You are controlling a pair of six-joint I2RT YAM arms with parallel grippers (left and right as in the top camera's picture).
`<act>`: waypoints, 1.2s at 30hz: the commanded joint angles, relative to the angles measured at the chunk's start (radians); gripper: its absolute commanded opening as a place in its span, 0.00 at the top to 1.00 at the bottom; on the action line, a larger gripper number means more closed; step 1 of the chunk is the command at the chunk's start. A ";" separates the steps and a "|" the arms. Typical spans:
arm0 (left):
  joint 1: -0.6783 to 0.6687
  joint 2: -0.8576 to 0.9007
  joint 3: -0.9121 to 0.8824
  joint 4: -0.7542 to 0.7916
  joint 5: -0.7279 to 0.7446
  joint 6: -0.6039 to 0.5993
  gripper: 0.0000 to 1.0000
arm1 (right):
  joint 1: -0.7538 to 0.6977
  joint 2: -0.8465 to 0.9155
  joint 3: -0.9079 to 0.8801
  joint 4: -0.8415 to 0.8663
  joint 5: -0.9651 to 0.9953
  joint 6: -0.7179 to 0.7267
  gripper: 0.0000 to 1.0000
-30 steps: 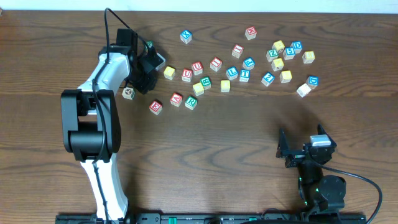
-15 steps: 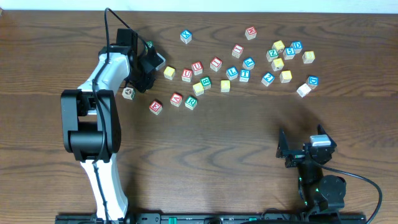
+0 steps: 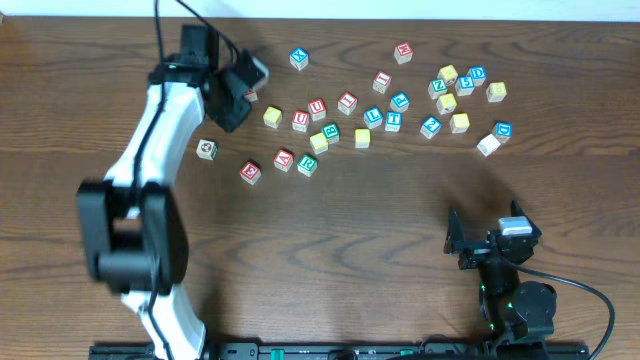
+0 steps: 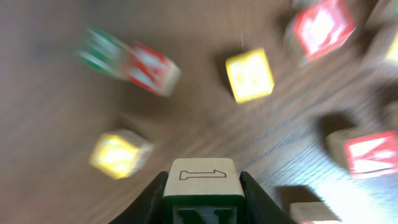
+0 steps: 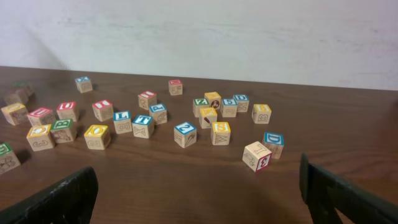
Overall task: Spell out NEURIPS
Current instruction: 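Lift the N block and carry it toward the front center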
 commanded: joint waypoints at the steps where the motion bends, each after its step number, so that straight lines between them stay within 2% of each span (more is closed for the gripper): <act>1: -0.007 -0.160 0.023 0.005 0.013 -0.139 0.81 | -0.005 -0.004 -0.001 -0.005 -0.002 0.007 0.01; 3: -0.007 -0.225 0.023 0.003 0.013 -0.240 0.81 | -0.005 -0.004 -0.001 -0.005 -0.002 0.007 0.01; 4: -0.007 -0.270 0.023 -0.006 0.013 -0.317 0.88 | -0.005 -0.004 -0.001 -0.005 -0.002 0.007 0.01; 6: -0.007 -0.327 0.023 -0.035 0.013 -0.427 0.92 | -0.005 -0.004 -0.001 -0.005 -0.002 0.007 0.01; 10: -0.012 -0.402 0.023 -0.124 0.013 -0.576 0.92 | -0.005 -0.004 -0.001 -0.005 -0.002 0.007 0.01; 17: -0.070 -0.424 -0.002 -0.355 0.013 -0.651 0.92 | -0.005 -0.004 -0.001 -0.005 -0.002 0.007 0.01; 21: -0.145 -0.424 -0.099 -0.394 0.012 -0.678 0.92 | -0.005 -0.004 -0.001 -0.005 -0.002 0.007 0.01; 26: -0.245 -0.424 -0.297 -0.277 0.000 -0.774 0.92 | -0.005 -0.004 -0.001 -0.005 -0.002 0.007 0.01; 34: -0.342 -0.423 -0.597 0.073 0.000 -0.953 0.92 | -0.005 -0.004 -0.001 -0.005 -0.002 0.007 0.01; 36: -0.350 -0.423 -0.654 0.138 -0.050 -1.022 0.92 | -0.005 -0.004 -0.001 -0.005 -0.002 0.007 0.01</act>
